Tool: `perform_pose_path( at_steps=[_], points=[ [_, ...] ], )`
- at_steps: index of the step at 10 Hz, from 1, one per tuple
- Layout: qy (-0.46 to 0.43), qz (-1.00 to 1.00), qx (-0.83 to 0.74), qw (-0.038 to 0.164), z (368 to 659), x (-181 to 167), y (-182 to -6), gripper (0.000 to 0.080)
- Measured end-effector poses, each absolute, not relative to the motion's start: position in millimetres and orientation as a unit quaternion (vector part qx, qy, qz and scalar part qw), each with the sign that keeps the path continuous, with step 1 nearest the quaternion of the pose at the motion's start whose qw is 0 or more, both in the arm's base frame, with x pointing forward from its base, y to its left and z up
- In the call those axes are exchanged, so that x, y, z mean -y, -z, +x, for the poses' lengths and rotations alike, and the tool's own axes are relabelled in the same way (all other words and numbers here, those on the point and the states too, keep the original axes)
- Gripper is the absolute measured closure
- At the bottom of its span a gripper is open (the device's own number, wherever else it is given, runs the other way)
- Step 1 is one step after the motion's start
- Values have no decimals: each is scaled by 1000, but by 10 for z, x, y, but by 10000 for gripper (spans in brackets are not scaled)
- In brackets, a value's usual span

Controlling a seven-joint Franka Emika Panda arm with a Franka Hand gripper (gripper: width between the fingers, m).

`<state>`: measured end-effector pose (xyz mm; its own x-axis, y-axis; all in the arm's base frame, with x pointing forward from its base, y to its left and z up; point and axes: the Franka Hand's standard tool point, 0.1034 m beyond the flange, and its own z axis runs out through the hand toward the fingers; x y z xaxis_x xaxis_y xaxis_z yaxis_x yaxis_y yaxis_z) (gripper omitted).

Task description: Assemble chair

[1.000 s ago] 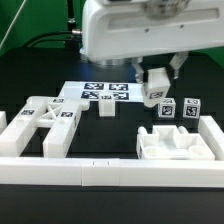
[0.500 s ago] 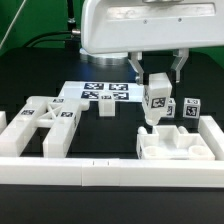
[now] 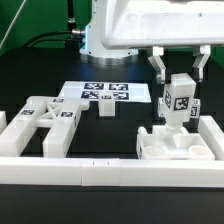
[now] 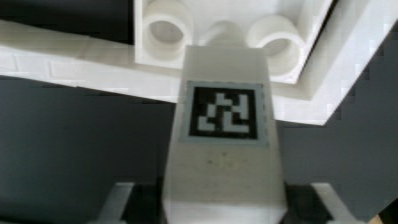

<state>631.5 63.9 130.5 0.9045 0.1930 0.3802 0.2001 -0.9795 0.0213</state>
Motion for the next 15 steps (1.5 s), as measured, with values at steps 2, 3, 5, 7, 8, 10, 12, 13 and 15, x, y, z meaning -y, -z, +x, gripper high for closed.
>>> perform_pose_path(
  at_steps=[2, 3, 5, 7, 8, 10, 12, 13, 15],
  points=[
    [194, -978, 76, 20, 6317, -770, -1288, 514],
    [197, -977, 81, 23, 6366, -862, -1288, 514],
    [210, -974, 85, 20, 6370, -821, -1270, 514],
    [275, -957, 89, 11, 6445, -789, -1323, 514],
    [292, -952, 88, 10, 6424, -787, -1252, 514],
    [281, -955, 93, 14, 6458, -863, -1235, 514],
    [278, -956, 95, 14, 6431, -892, -1194, 514],
    [275, -956, 97, 15, 6400, -903, -1165, 514],
    [273, -956, 106, 16, 6357, -1029, -1140, 514]
  ],
)
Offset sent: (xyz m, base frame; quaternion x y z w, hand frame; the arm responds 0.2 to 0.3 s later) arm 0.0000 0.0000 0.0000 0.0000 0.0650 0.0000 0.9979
